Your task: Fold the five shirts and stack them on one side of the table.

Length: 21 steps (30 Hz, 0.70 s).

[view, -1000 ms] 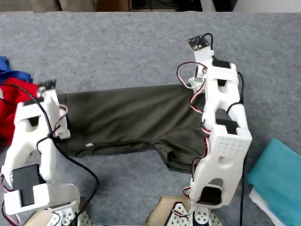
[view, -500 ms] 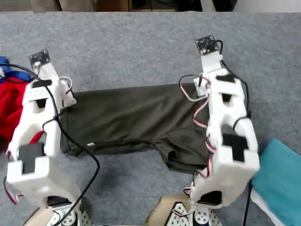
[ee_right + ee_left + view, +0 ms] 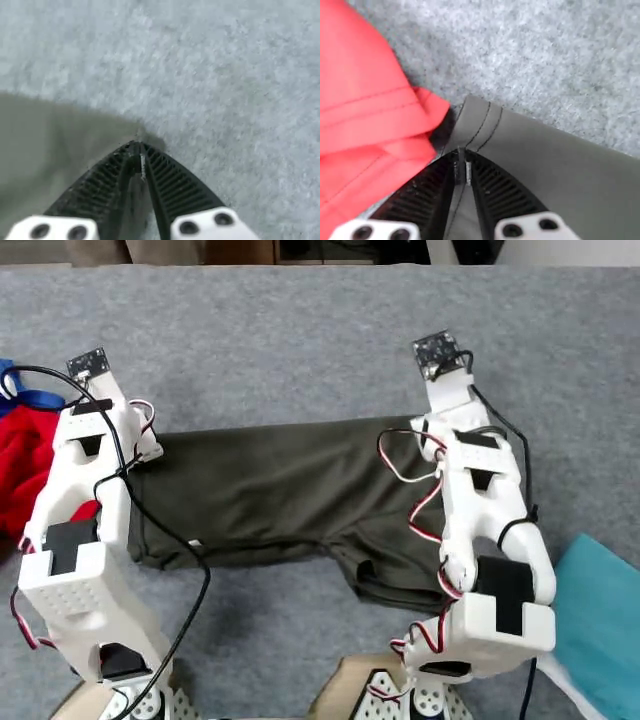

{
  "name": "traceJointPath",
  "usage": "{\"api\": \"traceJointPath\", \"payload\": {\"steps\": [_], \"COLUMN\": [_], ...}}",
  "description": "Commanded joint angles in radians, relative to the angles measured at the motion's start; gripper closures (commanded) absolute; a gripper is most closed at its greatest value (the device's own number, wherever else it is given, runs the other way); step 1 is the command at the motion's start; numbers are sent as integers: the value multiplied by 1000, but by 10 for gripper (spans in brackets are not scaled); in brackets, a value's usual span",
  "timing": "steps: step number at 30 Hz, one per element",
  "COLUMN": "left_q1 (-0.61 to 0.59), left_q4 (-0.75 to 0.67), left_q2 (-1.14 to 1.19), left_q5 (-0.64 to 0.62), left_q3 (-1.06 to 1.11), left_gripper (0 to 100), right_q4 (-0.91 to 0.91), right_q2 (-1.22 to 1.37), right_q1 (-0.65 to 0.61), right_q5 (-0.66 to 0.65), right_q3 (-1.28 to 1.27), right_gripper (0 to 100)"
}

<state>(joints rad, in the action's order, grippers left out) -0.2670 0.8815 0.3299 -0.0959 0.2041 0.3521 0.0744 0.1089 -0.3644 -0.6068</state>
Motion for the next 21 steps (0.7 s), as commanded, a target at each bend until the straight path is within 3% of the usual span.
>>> {"api": "traceJointPath", "payload": {"steps": [1,11,21], "left_q1": [-5,-9,-9], "left_q4": [2,2,2], "left_q2": [2,2,-1], "left_q5": [-5,-5,-5], "left_q3": [-35,-38,-37], "left_gripper": [981,981,981], "right_q4": [31,250,255], "right_q2": [-21,156,-8], "right_q1": [-7,125,102], "right_q5": [-60,-77,-129], "right_q3": [15,229,214], "right_gripper": [993,993,993]}}
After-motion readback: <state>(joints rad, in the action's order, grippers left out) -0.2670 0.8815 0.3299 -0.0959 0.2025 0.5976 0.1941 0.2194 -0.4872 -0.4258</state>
